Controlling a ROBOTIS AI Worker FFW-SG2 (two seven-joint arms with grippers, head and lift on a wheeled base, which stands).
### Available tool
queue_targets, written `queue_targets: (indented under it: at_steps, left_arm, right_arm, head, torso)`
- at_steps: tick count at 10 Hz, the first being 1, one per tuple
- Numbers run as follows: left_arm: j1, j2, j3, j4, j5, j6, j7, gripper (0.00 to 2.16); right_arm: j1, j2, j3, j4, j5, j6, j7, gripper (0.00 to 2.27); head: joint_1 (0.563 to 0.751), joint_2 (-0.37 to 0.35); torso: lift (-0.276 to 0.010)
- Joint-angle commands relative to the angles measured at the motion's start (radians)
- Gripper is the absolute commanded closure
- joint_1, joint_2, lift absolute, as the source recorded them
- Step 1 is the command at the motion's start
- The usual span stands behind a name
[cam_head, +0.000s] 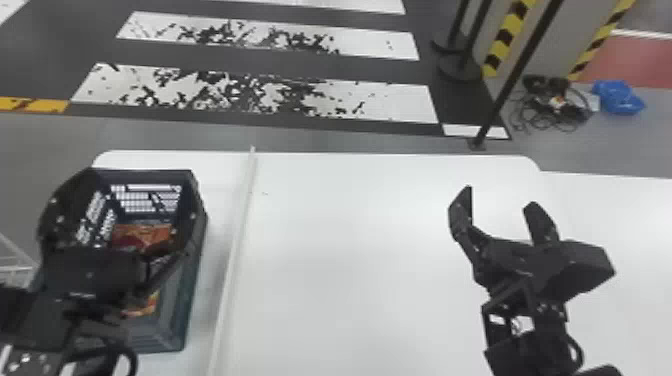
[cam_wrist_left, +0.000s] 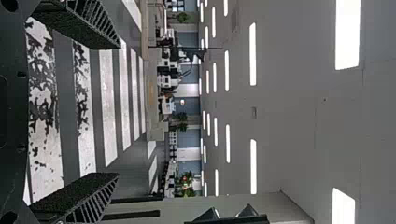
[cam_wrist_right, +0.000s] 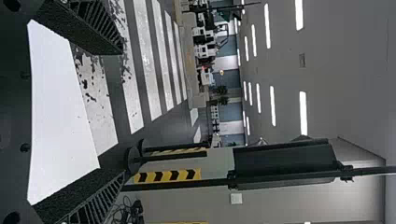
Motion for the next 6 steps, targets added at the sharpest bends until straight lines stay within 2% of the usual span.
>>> queue_targets:
  at_steps: [1,6]
  left_arm:
    - [0.000,0.000,0.000,0.000,0.000,0.000,0.000,0.00]
    - [0.000,0.000,0.000,0.000,0.000,0.000,0.000,0.00]
  right_arm:
    - [0.000,0.000,0.000,0.000,0.000,0.000,0.000,0.00]
    - [0.000,0.000,0.000,0.000,0.000,0.000,0.000,0.00]
  head:
    - [0.695,-0.096]
    - [0.695,-0.096]
  torso:
    - [-0.029]
    - [-0.029]
